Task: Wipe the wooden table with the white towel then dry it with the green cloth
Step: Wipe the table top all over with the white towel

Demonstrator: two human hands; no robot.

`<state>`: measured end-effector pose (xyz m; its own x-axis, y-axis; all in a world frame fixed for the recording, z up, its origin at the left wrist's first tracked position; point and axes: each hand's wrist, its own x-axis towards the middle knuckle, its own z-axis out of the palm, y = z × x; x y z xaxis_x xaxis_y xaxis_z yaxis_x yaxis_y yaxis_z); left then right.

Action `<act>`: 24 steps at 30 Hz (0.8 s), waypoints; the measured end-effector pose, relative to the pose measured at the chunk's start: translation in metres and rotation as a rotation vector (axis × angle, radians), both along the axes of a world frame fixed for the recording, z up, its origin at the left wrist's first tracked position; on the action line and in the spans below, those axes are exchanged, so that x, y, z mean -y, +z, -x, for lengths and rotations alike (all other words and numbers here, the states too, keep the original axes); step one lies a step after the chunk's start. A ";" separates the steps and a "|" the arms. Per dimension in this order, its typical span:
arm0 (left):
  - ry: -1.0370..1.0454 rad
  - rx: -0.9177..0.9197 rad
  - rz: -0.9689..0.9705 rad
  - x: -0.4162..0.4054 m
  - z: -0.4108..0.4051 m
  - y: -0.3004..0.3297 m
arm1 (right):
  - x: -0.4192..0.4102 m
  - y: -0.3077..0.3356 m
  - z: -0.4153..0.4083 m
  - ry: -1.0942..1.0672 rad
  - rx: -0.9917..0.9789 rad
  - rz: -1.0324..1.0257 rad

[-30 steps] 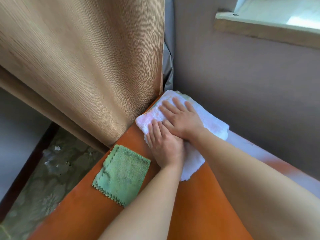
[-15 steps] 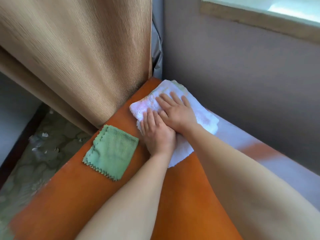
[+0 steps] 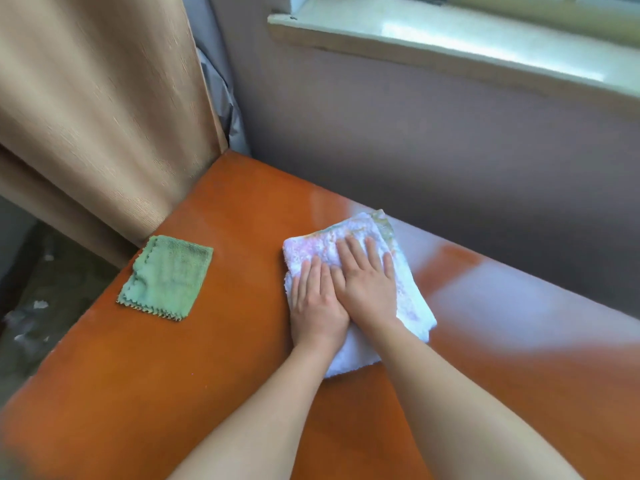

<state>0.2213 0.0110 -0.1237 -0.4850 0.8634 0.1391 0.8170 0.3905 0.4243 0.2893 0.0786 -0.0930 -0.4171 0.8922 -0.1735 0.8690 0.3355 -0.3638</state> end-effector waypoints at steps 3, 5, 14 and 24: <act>-0.106 0.008 -0.004 -0.001 -0.039 0.001 | 0.006 -0.002 -0.046 -0.111 0.004 -0.009; -0.194 0.017 0.012 -0.001 -0.076 0.003 | 0.011 -0.003 -0.088 -0.182 0.041 -0.003; -0.624 0.020 0.072 0.022 -0.268 0.013 | 0.068 -0.008 -0.297 -0.581 0.140 -0.016; -0.992 0.058 0.088 0.093 -0.385 0.016 | 0.176 -0.017 -0.418 -0.957 0.163 -0.091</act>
<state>0.6059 -0.0816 -0.1073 0.4572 0.8877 0.0540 0.7696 -0.4254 0.4761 0.7071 -0.0971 -0.1100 0.5138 0.8543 -0.0781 0.8263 -0.5173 -0.2226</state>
